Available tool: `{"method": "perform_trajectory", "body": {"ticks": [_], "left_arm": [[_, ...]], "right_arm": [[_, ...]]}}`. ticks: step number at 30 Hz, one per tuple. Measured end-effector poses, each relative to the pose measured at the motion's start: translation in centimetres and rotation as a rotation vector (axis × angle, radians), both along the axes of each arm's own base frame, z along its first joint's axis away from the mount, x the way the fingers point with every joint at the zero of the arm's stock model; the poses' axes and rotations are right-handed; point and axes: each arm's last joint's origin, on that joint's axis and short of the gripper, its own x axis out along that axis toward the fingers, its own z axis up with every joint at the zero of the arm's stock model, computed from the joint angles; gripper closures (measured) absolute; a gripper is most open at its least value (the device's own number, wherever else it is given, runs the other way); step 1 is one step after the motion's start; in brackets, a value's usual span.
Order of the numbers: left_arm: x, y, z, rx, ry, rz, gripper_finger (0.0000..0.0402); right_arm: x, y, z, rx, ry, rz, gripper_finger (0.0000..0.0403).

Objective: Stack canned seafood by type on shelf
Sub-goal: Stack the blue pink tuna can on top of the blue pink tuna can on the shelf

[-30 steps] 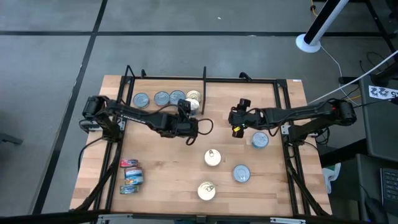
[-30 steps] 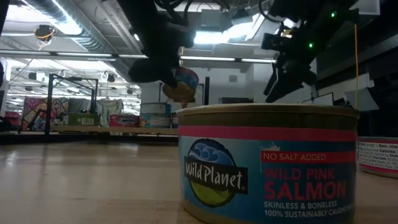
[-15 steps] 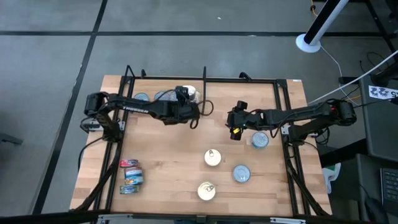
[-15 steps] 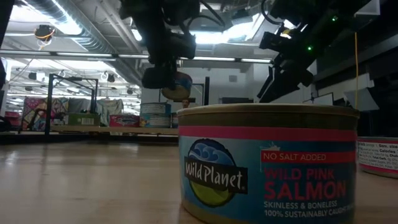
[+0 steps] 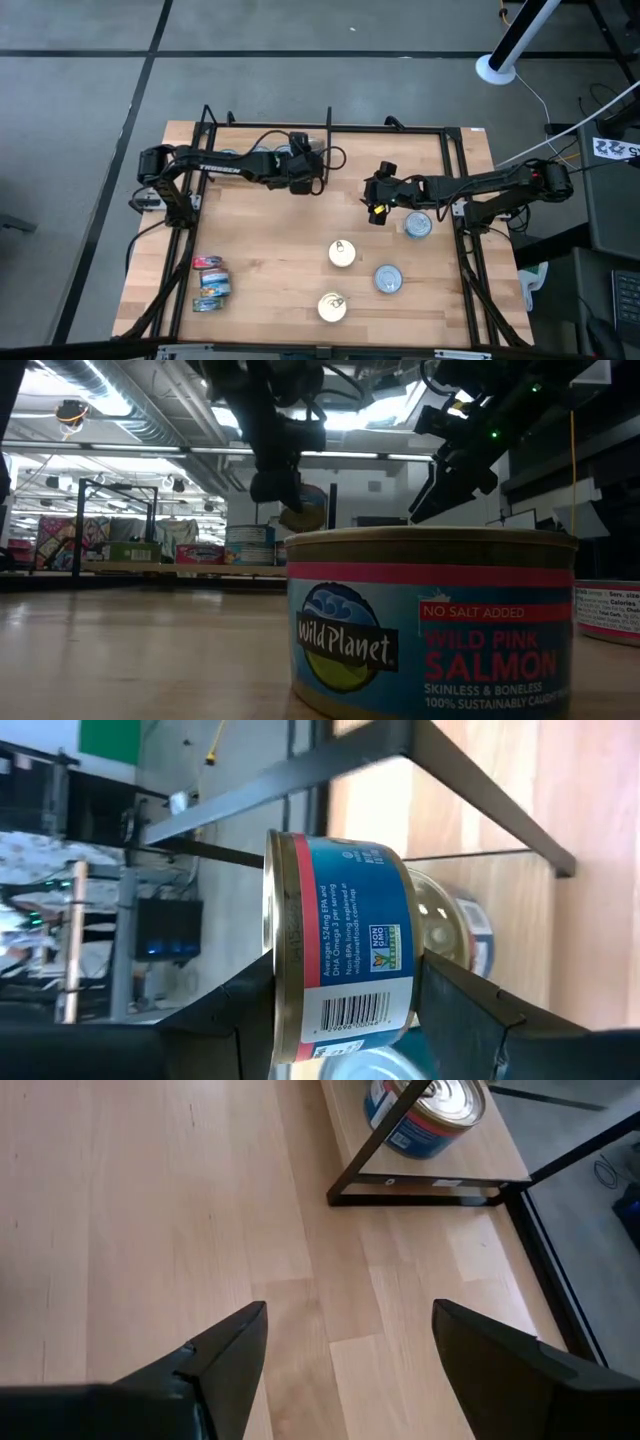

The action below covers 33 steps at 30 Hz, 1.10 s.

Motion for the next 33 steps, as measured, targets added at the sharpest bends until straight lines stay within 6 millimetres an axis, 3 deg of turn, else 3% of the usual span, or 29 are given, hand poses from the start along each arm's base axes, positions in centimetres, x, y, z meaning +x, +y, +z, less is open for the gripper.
{"method": "perform_trajectory", "body": {"ticks": [9,24,33], "left_arm": [[0.1,0.3,-1.7,0.037,0.018,-0.050,0.0206],[-0.1,2.2,-2.4,0.039,0.042,0.001,0.0206],[0.0,2.4,-2.8,0.043,0.064,0.006,0.0206]], "right_arm": [[0.0,0.0,0.0,-0.001,0.001,0.001,0.0121],[0.0,0.0,0.0,-0.001,0.001,0.001,0.0121],[0.0,0.0,0.0,0.000,0.002,0.002,0.0121]]}}
